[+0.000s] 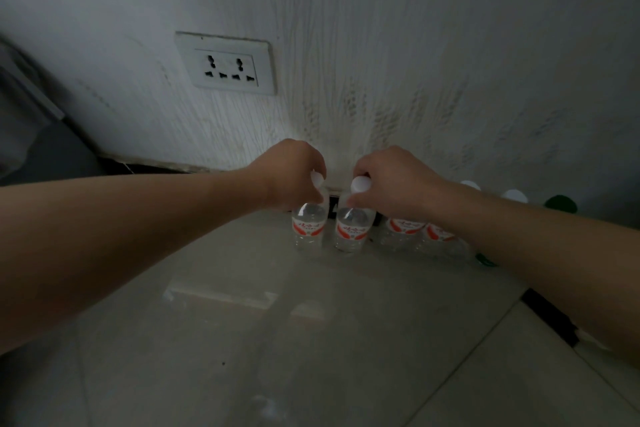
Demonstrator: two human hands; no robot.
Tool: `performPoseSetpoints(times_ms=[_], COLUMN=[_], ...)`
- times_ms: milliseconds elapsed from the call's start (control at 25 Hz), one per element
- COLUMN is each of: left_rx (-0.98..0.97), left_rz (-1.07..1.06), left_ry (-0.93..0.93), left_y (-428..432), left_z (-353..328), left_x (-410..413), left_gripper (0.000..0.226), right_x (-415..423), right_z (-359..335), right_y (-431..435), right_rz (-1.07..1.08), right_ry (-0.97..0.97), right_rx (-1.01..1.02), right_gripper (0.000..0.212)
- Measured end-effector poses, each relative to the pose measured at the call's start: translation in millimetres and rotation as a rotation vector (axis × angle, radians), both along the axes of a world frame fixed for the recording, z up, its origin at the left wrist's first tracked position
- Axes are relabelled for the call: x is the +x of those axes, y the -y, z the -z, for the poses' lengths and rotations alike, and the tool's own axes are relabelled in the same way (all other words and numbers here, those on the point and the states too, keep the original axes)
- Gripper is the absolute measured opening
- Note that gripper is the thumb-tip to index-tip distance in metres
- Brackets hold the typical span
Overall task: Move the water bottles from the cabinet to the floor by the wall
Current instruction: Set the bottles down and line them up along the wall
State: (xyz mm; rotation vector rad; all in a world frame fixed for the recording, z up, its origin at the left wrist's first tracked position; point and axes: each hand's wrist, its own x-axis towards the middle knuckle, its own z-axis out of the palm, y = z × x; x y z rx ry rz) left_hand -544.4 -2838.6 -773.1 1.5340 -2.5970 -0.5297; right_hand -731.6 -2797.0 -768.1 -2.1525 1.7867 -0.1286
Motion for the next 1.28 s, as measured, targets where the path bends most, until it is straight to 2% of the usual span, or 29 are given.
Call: performPoseSetpoints(times_ms=[400, 1280], left_rx=[-0.032, -0.036], left_rz=[0.06, 0.11], left_ry=[-0.008, -0.04], left_y=[2, 13], left_z=[-1, 7], left_x=[-16, -38], left_gripper=[0.039, 0.038], right_x=[-9, -30], right_z=[-3, 14], right_y=[10, 14], right_rz=[-0.002, 0.025], right_ry=[-0.104, -0.084], right_rx=[-0.094, -0.144], right_gripper=[0.034, 0.033])
